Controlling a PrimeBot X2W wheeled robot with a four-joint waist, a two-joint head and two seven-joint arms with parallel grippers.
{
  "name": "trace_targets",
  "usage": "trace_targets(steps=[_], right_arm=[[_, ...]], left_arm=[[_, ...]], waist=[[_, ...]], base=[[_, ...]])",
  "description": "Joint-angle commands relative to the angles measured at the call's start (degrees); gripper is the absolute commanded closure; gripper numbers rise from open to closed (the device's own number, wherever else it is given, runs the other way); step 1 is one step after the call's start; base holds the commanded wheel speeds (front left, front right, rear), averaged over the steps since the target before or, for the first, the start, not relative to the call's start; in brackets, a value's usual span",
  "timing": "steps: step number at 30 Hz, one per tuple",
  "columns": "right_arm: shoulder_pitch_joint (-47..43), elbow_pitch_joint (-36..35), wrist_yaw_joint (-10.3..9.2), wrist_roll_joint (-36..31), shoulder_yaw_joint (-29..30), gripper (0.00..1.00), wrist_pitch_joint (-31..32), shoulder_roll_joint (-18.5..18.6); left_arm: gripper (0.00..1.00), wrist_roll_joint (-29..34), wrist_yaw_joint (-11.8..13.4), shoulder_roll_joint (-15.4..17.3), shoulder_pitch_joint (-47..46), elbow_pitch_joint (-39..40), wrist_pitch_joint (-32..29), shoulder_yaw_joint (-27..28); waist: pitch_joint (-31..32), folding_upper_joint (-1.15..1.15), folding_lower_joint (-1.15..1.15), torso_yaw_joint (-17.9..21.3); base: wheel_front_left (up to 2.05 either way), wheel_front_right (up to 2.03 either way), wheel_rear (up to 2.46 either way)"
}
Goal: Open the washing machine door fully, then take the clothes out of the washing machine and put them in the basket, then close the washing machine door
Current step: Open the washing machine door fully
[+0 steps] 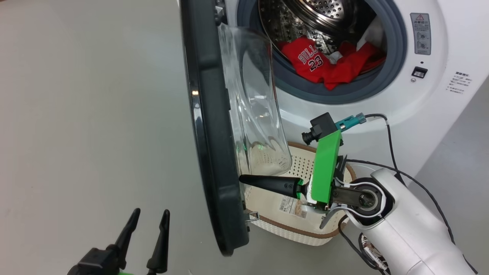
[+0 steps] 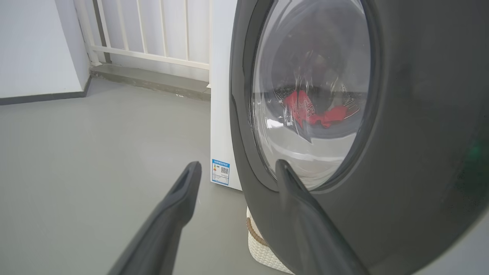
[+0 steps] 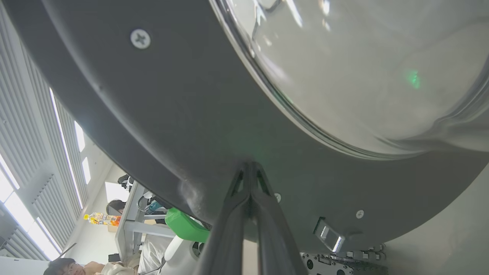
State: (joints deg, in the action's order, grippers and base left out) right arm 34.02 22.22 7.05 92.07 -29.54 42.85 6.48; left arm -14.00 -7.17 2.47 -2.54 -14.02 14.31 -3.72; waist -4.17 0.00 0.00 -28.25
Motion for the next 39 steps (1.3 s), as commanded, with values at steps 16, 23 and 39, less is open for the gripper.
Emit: trace_targets(steps=[16, 23, 39], right_arm=[[1.13, -1.54, 0.44, -0.6, -3.2, 1.0, -2.18, -3.4], [0.55, -1.1, 0.44, -1.33, -3.31, 0.92, -2.79, -3.37], [-2.85, -1.44, 0.44, -3.63, -2.34, 0.0, -6.43, -0.52]], left_arm=[[0.0, 0.82, -0.32, 0.42, -1.59, 1.48, 0.69, 3.32], [0.0, 0.73, -0.32, 0.41, -1.56, 1.22, 0.69, 3.6], [0.0, 1.15, -0.32, 0.41, -1.56, 0.71, 0.69, 4.49]], waist=[[-0.47, 0.0, 0.0, -2.0], [-0.23, 0.0, 0.0, -1.31], [0.67, 0.0, 0.0, 1.36]], base=[[0.0, 0.0, 0.0], [0.0, 0.0, 0.0], [0.0, 0.0, 0.0]])
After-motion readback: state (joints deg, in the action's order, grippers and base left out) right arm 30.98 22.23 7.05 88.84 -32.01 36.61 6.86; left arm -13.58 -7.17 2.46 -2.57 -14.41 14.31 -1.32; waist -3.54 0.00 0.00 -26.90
